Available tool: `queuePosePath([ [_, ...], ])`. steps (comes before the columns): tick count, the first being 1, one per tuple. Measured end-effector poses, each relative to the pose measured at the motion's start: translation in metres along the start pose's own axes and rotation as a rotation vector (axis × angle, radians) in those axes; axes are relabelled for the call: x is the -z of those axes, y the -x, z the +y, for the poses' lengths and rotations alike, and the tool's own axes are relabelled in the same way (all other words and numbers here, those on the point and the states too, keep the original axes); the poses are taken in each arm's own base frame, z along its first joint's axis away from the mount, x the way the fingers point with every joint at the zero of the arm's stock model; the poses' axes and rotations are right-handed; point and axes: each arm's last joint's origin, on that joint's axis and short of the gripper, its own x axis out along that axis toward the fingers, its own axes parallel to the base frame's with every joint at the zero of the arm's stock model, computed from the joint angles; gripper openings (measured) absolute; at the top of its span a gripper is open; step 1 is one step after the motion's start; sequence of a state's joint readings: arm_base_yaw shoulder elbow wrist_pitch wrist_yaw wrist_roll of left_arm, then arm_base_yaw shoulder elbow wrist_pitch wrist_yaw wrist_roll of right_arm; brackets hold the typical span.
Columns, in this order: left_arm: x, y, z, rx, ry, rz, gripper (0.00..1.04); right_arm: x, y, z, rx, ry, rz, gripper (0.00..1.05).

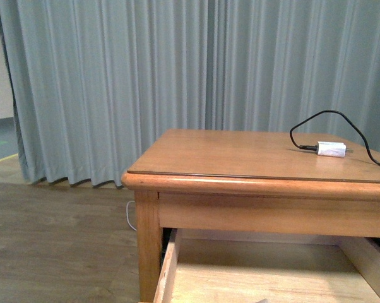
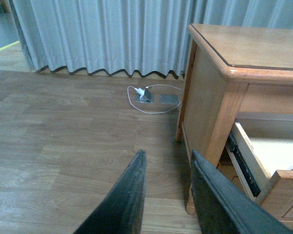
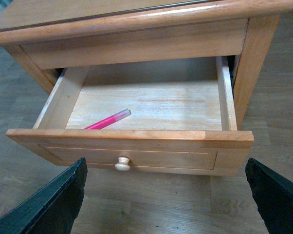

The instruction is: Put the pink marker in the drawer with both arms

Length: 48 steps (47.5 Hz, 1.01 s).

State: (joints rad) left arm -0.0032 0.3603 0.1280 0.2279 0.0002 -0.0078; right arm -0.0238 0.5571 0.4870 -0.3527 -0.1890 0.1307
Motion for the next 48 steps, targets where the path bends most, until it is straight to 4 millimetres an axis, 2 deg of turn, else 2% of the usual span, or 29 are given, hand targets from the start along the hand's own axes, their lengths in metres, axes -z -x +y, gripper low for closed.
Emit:
queuePosePath([
  [6,0.006,0.003,0.0,-0.001,0.0,-0.005,0.08,0.0,0.0,0.0,0.0,0.0,0.0,0.96],
  [8,0.007,0.004,0.0,-0.001,0.002,-0.005,0.04,0.0,0.0,0.0,0.0,0.0,0.0,0.96],
  [31,0.025,0.013,0.0,-0.001,-0.003,-0.011,0.04,0.0,0.0,0.0,0.0,0.0,0.0,0.96],
  [35,0.028,0.021,0.0,0.0,-0.003,0.005,0.04,0.0,0.0,0.0,0.0,0.0,0.0,0.96],
  [48,0.027,0.025,0.0,-0.001,-0.003,-0.025,0.04,0.0,0.0,0.0,0.0,0.0,0.0,0.96],
])
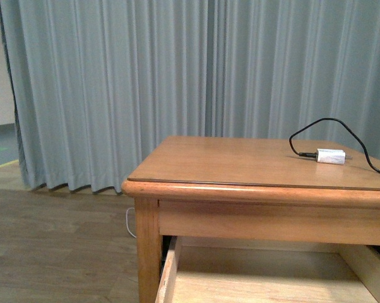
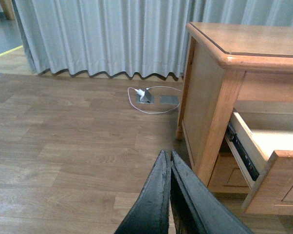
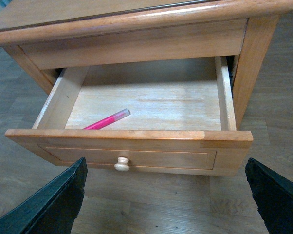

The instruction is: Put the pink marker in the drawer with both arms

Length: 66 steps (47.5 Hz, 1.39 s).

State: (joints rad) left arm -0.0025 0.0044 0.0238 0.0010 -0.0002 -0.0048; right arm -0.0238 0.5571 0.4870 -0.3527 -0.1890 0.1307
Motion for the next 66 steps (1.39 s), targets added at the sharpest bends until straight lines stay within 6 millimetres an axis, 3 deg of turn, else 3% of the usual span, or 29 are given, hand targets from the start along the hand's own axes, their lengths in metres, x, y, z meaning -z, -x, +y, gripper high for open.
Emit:
queuePosePath([
  [10,0.0,0.0,0.0,0.0,0.0,0.0,0.06,0.0,0.0,0.0,0.0,0.0,0.0,0.96],
  [20,0.0,0.0,0.0,0.0,0.0,0.0,0.54,0.0,0.0,0.0,0.0,0.0,0.0,0.96],
  [28,0.0,0.0,0.0,0.0,0.0,0.0,0.86,0.0,0.0,0.0,0.01,0.007,-0.006,0.96],
  [32,0.0,0.0,0.0,0.0,0.0,0.0,1.0,0.004,-0.002,0.001,0.121,0.091,-0.181,0.96],
  [38,0.0,0.0,0.0,0.0,0.0,0.0,0.99,0.002,-0.002,0.005,0.116,0.101,-0.156,0.96],
  [45,0.0,0.0,0.0,0.0,0.0,0.0,0.99,0.003,-0.019,0.009,0.058,0.076,0.103,0.96],
  [56,0.0,0.0,0.0,0.0,0.0,0.0,0.99,-0.002,-0.064,0.027,0.023,0.006,0.465,0.96],
  [60,0.0,0.0,0.0,0.0,0.0,0.0,0.99,-0.012,-0.087,0.038,0.063,-0.01,0.521,0.96],
  [66,0.0,0.0,0.0,0.0,0.0,0.0,0.99,-0.009,-0.121,0.039,0.14,-0.016,0.609,0.96],
])
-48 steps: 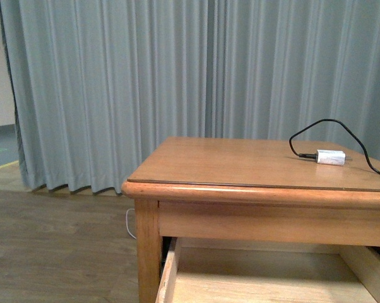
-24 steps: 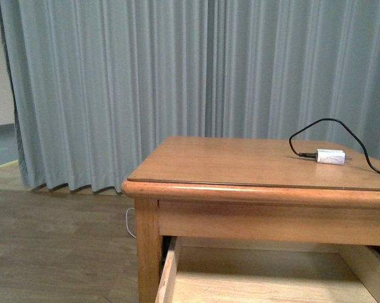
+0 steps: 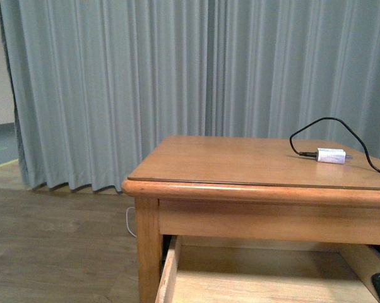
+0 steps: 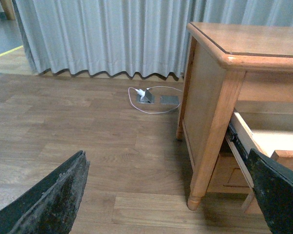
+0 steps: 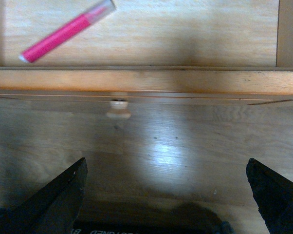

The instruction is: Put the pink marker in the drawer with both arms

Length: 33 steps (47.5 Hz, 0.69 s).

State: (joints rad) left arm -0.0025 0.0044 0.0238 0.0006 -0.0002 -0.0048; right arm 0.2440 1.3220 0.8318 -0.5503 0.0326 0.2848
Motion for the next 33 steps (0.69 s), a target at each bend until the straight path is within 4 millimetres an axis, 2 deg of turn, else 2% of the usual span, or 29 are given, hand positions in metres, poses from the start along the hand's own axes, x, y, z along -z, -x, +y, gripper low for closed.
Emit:
queuePosePath([
  [3,0.0,0.0,0.0,0.0,0.0,0.0,0.99,-0.001,-0.02,-0.001,0.07,0.008,0.053,0.96],
  [9,0.0,0.0,0.0,0.0,0.0,0.0,0.99,-0.003,-0.04,-0.004,0.125,0.014,0.062,0.96],
  [16,0.0,0.0,0.0,0.0,0.0,0.0,0.99,-0.01,-0.055,-0.006,0.153,0.03,0.016,0.96],
  [33,0.0,0.0,0.0,0.0,0.0,0.0,0.99,-0.033,-0.076,-0.013,0.114,0.051,-0.124,0.96],
])
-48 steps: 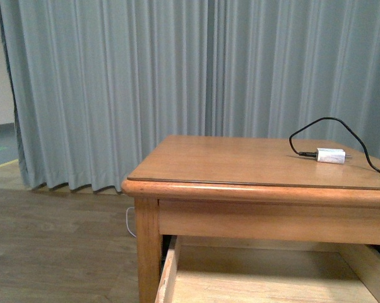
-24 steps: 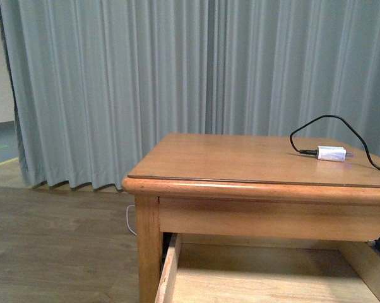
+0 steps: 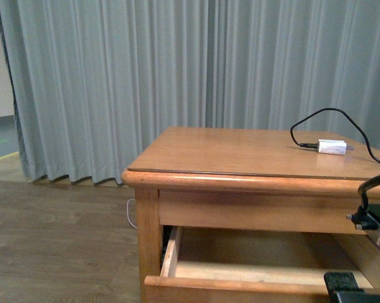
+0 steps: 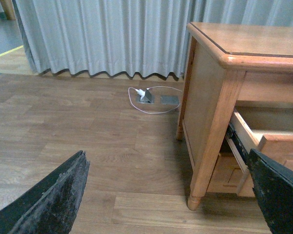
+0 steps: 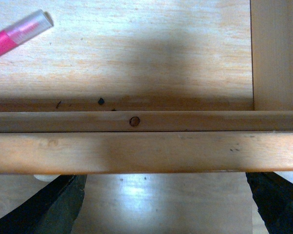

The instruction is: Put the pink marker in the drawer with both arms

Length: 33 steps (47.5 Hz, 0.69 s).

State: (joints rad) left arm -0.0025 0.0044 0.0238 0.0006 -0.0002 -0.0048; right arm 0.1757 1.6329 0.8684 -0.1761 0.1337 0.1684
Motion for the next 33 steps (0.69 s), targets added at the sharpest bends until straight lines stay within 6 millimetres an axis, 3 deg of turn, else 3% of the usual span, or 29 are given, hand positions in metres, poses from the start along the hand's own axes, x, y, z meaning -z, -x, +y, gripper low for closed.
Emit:
queuePosePath([
  [14,0.0,0.0,0.0,0.0,0.0,0.0,0.99,-0.022,-0.008,-0.009,-0.066,0.009,-0.266,0.96],
  [33,0.0,0.0,0.0,0.0,0.0,0.0,0.99,-0.009,-0.019,-0.033,-0.087,0.085,-0.311,0.96],
])
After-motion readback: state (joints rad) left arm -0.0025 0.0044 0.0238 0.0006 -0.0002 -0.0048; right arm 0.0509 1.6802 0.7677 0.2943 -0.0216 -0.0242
